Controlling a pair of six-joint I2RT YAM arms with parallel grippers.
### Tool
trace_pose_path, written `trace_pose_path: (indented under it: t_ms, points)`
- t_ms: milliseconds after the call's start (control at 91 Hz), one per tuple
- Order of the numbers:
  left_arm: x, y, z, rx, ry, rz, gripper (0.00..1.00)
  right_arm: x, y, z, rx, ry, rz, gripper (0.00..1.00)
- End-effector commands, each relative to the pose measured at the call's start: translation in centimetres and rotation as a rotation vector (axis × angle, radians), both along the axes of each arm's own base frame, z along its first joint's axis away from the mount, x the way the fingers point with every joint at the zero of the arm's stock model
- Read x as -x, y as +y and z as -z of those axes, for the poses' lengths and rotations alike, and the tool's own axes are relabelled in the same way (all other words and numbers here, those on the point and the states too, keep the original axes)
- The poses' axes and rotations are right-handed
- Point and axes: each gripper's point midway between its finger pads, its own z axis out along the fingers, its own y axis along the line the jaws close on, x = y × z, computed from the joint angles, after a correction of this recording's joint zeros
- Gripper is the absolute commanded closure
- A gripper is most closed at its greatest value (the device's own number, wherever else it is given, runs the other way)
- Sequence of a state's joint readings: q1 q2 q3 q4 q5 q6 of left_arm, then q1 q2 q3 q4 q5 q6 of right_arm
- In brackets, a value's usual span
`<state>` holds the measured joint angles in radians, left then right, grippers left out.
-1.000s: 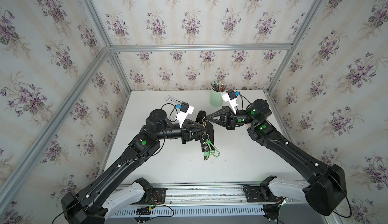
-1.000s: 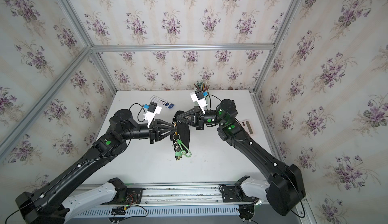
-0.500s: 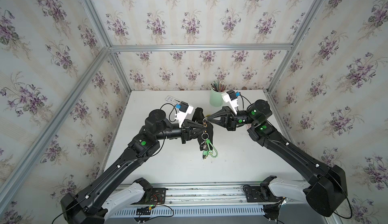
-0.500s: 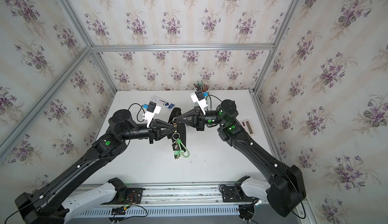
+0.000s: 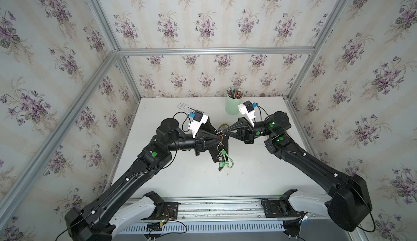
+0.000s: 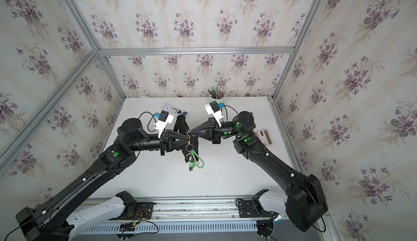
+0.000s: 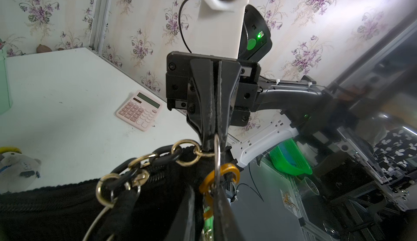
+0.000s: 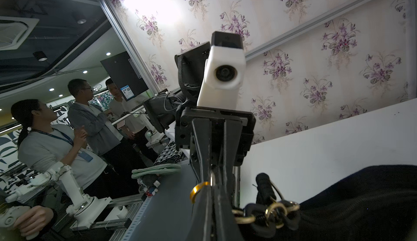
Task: Remove the decoration from the bag
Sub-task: Remove the decoration item from the bag.
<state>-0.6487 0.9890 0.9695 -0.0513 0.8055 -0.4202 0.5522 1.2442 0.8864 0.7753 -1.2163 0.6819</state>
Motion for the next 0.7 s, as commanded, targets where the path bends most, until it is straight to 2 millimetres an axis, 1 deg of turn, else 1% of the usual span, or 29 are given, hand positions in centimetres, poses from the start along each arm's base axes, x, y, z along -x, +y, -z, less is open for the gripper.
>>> trace_pose_path:
  t_ms: [0, 154, 341, 451, 517, 692]
  points:
    - [-0.5, -0.1, -1.4, 0.042, -0.043, -0.016, 0.91, 1.8, -0.7, -0.9, -0.045, -0.082, -0.061, 1.00]
    - [-0.5, -0.1, -1.2, 0.041, -0.033, -0.018, 0.91, 2.8, -1.2, -1.3, -0.083, -0.136, -0.088, 1.00]
    - [-0.6, -0.1, -1.3, 0.041, -0.019, -0.021, 0.91, 4.3, -1.9, -1.2, -0.114, -0.197, -0.141, 1.00]
    - [-0.7, -0.1, -1.4, 0.042, -0.015, -0.021, 0.91, 4.6, -2.0, -1.1, -0.119, -0.197, -0.167, 1.00]
    - [-0.6, -0.1, -1.5, 0.043, -0.015, -0.020, 0.91, 4.5, -1.9, -0.9, -0.116, -0.184, -0.179, 1.00]
    - [-0.5, 0.0, -1.9, 0.050, -0.020, -0.021, 0.91, 3.2, -1.1, 0.5, -0.086, -0.122, -0.183, 1.00]
